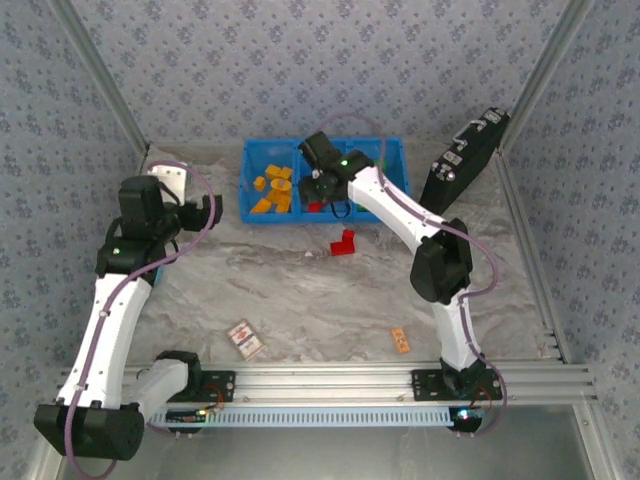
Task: Sort the legos into containers by color
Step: Pick up the lego from the center of the table, then place the lego in the container.
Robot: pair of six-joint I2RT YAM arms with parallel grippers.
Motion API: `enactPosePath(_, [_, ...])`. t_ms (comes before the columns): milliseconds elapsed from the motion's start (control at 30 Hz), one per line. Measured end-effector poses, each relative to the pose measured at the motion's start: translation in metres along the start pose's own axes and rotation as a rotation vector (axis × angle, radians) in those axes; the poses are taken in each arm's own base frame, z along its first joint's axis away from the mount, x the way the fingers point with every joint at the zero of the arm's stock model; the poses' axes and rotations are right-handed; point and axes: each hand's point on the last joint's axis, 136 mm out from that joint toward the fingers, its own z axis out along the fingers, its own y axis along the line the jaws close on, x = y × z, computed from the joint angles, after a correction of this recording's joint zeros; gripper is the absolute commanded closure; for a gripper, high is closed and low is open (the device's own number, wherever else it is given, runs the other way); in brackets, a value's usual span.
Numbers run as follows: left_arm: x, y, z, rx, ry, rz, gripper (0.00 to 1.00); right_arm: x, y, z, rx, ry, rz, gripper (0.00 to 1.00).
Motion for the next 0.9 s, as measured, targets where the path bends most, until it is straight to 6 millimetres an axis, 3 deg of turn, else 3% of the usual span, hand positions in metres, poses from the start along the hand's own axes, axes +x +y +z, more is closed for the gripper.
enactPosePath(67, [-0.001, 0.0, -0.001, 0.0, -0.004, 0.004, 0.01, -0.018, -0.008, 0.008, 0.006, -0.031, 0.01, 0.41])
enactPosePath(167, [-0.001, 0.0, -0.001, 0.0, -0.003, 0.012, 0.01, -0.028, -0.02, 0.03, 0.023, -0.033, 0.021, 0.4])
enactPosePath(333, [0.001, 0.0, -0.001, 0.0, 0.002, 0.02, 0.01, -0.021, -0.036, 0.074, 0.03, 0.02, 0.024, 0.31])
enactPosePath(433, [0.002, 0.0, -0.001, 0.0, 0.006, 0.025, 0.0, -0.022, -0.037, 0.087, 0.001, 0.03, 0.02, 0.27])
enactPosePath(700, [0.006, -0.003, -0.001, 0.016, 0.023, 0.026, 0.0, -0.033, -0.041, 0.072, -0.028, -0.001, -0.03, 0.21])
enactPosePath(900, [0.006, -0.008, -0.001, 0.036, 0.023, 0.031, 0.0, -0.018, -0.024, 0.022, -0.066, -0.021, -0.221, 0.21])
